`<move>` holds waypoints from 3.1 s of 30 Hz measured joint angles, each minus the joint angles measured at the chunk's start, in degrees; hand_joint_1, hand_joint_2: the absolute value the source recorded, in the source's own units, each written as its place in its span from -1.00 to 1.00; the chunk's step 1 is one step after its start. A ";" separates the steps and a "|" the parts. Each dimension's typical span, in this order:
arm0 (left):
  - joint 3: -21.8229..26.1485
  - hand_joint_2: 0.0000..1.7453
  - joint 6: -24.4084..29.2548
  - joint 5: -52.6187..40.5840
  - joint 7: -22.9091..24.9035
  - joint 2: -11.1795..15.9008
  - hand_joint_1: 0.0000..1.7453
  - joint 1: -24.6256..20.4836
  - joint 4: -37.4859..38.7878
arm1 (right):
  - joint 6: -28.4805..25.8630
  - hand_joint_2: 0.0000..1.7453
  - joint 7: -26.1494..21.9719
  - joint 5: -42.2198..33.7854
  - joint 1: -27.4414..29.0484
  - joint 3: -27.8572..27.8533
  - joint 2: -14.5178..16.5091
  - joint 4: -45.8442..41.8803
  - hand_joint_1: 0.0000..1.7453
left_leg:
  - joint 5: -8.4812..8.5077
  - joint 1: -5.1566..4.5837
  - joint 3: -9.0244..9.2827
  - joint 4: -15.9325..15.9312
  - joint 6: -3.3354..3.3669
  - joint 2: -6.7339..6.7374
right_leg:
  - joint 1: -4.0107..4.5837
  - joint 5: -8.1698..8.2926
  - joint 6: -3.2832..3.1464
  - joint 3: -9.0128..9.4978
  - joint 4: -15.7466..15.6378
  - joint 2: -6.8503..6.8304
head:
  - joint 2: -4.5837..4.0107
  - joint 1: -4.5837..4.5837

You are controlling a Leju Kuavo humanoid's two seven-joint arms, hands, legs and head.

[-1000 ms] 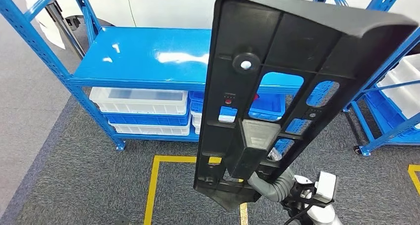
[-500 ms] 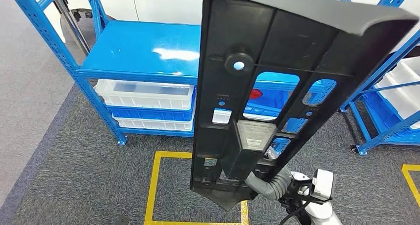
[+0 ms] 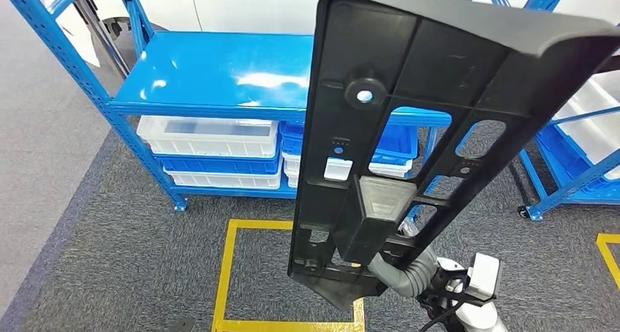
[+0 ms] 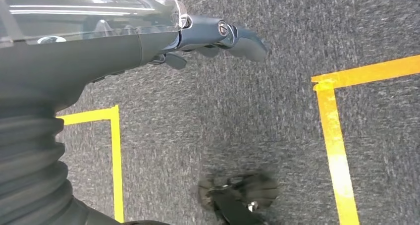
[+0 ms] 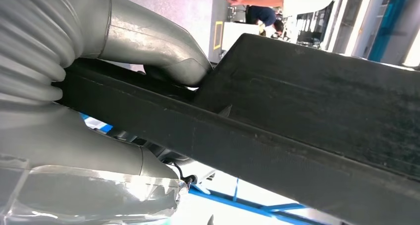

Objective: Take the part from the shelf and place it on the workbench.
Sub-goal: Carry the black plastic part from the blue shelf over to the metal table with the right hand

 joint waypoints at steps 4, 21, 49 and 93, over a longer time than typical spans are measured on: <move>-0.08 1.00 -0.07 -0.07 0.17 0.00 -1.00 -0.11 0.00 | 0.06 1.00 -0.27 0.43 1.12 -0.48 0.00 -0.46 0.98 | 3.31 0.01 4.35 -5.58 0.20 0.00 | 0.07 0.15 0.16 -0.98 1.04 0.09 | 0.01 0.00; -0.48 1.00 -0.78 -0.76 0.73 -0.46 -1.00 -1.29 0.00 | -0.31 1.00 -0.18 0.76 1.56 -2.19 -0.21 -1.50 0.98 | 8.07 -0.17 5.64 -13.91 2.36 0.07 | -0.31 -2.38 2.82 0.56 3.18 0.36 | 0.00 0.00; -2.06 1.00 -1.64 -1.21 1.77 -0.08 -1.00 0.05 0.00 | -1.24 1.00 3.93 3.17 5.76 -2.95 3.77 -6.73 0.98 | 7.58 -0.08 5.92 -13.85 2.70 0.05 | -0.49 -6.12 3.24 -4.82 13.41 0.30 | 0.00 0.00; -1.37 1.00 -0.68 0.73 0.81 -0.21 -1.00 -0.20 0.00 | 1.56 1.00 3.22 0.19 -2.59 -2.49 3.96 0.54 0.98 | 0.20 0.03 -1.16 2.24 -0.21 -0.06 | -0.14 -0.23 0.29 0.15 0.05 0.94 | 0.00 0.00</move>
